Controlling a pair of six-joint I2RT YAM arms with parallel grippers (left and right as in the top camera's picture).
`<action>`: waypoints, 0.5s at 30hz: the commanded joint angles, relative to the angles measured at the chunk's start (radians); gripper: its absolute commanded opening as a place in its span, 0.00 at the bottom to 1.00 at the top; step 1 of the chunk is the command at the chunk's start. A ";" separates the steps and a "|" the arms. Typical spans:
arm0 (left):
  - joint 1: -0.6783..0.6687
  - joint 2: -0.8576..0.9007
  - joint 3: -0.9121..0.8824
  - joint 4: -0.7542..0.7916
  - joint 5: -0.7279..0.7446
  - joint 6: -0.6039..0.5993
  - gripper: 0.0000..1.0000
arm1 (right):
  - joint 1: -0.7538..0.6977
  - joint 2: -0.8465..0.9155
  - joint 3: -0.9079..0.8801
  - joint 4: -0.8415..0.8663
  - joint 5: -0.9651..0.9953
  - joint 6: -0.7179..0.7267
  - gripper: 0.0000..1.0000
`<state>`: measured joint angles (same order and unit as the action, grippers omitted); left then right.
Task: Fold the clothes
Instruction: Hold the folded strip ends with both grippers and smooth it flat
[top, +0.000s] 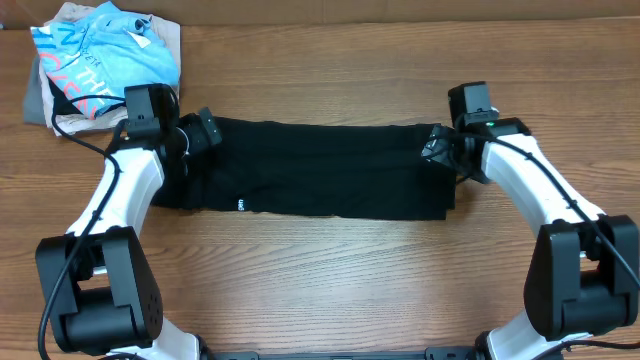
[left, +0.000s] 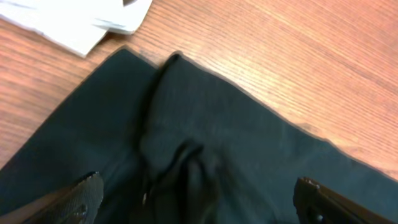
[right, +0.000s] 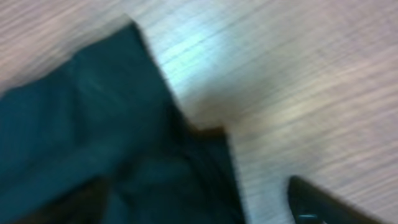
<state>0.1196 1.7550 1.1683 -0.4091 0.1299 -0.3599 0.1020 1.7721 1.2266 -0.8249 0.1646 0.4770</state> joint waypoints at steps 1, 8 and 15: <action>0.014 -0.007 0.131 -0.107 -0.018 0.013 1.00 | -0.056 -0.029 0.100 -0.092 -0.007 0.025 1.00; 0.017 -0.006 0.226 -0.370 -0.018 0.035 1.00 | -0.214 -0.039 0.089 -0.191 -0.361 -0.244 1.00; 0.016 -0.006 0.195 -0.414 -0.018 0.035 1.00 | -0.288 0.014 -0.024 -0.095 -0.684 -0.426 1.00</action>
<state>0.1314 1.7546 1.3796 -0.8181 0.1219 -0.3401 -0.1833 1.7622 1.2381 -0.9413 -0.3367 0.1528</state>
